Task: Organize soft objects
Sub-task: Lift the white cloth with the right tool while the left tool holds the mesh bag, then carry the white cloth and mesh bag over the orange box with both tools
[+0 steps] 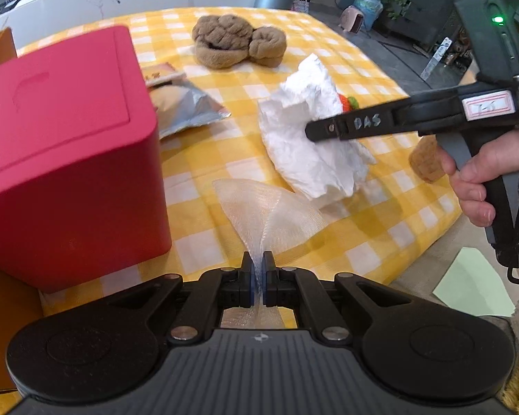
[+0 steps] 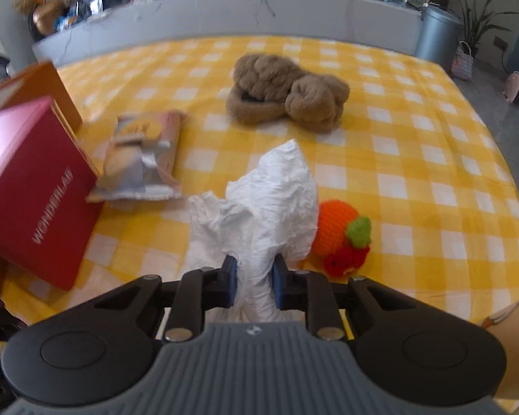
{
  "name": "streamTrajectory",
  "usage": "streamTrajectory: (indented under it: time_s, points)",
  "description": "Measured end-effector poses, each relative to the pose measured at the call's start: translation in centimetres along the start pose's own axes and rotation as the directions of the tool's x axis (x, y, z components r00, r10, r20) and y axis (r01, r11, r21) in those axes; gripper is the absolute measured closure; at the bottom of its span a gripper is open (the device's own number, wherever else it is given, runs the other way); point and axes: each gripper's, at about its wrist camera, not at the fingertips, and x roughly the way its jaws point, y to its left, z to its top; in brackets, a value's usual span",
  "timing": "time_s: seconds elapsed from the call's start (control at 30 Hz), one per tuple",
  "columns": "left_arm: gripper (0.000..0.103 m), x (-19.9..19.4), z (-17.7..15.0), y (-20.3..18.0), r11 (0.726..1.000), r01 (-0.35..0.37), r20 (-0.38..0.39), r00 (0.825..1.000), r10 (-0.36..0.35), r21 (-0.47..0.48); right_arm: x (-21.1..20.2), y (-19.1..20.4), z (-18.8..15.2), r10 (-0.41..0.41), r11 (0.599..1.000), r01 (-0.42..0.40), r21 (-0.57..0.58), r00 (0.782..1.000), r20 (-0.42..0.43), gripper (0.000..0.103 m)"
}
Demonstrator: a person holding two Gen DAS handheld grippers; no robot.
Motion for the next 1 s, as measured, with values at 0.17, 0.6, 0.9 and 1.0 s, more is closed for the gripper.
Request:
streamTrajectory:
  time_s: [0.17, 0.6, 0.9, 1.0]
  points:
    - [0.099, -1.9, -0.1, -0.2, 1.000, 0.010, 0.038, 0.999, -0.010, 0.004, -2.8, -0.8, 0.4, 0.122, 0.985, -0.135, 0.111, 0.985, 0.121, 0.084]
    - [0.099, -10.2, 1.3, 0.6, 1.000, -0.002, 0.233, 0.972, 0.008, -0.024, -9.3, 2.2, 2.4, 0.191, 0.953, -0.267, 0.144, 0.898, 0.396, 0.084]
    - [0.099, -17.6, 1.6, 4.1, 0.991, -0.049, 0.386, 0.918, 0.092, -0.122, -14.8, 5.9, 3.0, 0.190, 0.958, -0.275, 0.080, 0.819, 0.541, 0.084]
    - [0.099, -19.8, 1.4, 5.5, 0.986, -0.066, 0.427, 0.895, 0.128, -0.156, -16.5, 7.1, 3.1, 0.206, 0.954, -0.294, 0.057, 0.784, 0.586, 0.084]
